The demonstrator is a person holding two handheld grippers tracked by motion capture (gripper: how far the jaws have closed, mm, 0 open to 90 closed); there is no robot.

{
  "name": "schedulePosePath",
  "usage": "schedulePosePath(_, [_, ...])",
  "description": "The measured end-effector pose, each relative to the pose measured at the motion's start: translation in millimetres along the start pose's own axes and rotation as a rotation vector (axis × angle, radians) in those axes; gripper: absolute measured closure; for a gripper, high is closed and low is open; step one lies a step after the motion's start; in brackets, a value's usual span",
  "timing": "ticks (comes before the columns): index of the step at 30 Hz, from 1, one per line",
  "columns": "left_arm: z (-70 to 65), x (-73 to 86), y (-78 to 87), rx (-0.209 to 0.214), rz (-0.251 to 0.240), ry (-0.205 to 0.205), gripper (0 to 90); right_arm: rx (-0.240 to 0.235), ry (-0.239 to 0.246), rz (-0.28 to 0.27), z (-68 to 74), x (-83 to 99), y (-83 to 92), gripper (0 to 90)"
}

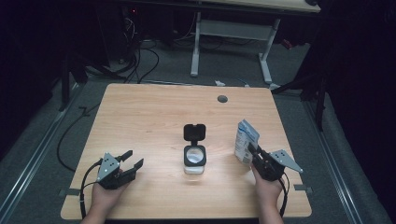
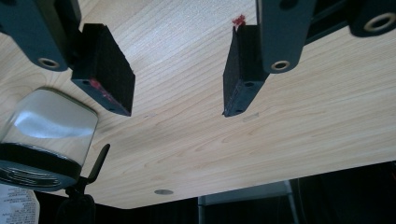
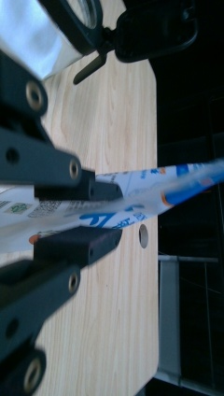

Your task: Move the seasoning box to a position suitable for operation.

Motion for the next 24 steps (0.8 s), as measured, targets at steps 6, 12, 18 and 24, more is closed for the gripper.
schedulePosePath(6, [-0.4, -0.9, 0.5, 0.001, -0.006, 0.000, 44.1, 0.000, -0.012, 0.020, -0.2, -0.1, -2.6, 55.9])
schedulePosePath(12, [-0.7, -0.6, 0.6, 0.002, -0.004, -0.002, 44.1, 0.023, 0.010, 0.035, 0.0, 2.0, -3.2, 40.7])
schedulePosePath(18, [-0.6, -1.4, 0.2, 0.003, -0.002, 0.018, 43.1, 0.031, 0.042, 0.056, 2.9, 5.2, 2.0, 35.7])
schedulePosePath(24, [-2.9, 0.7, -3.8, 0.008, 0.029, 0.018, 40.2, 0.037, 0.048, 0.057, 2.3, 9.5, 16.0, 35.5])
Point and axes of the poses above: each handheld gripper's, and its own axes: y roughly backward along the jaws, x roughly out of its underside, z roughly to its left, the point moved 6 cm from there along -y, roughly forward along the jaws, and after that the axes turned 7 degrees about -z, right-handed, at the moved point
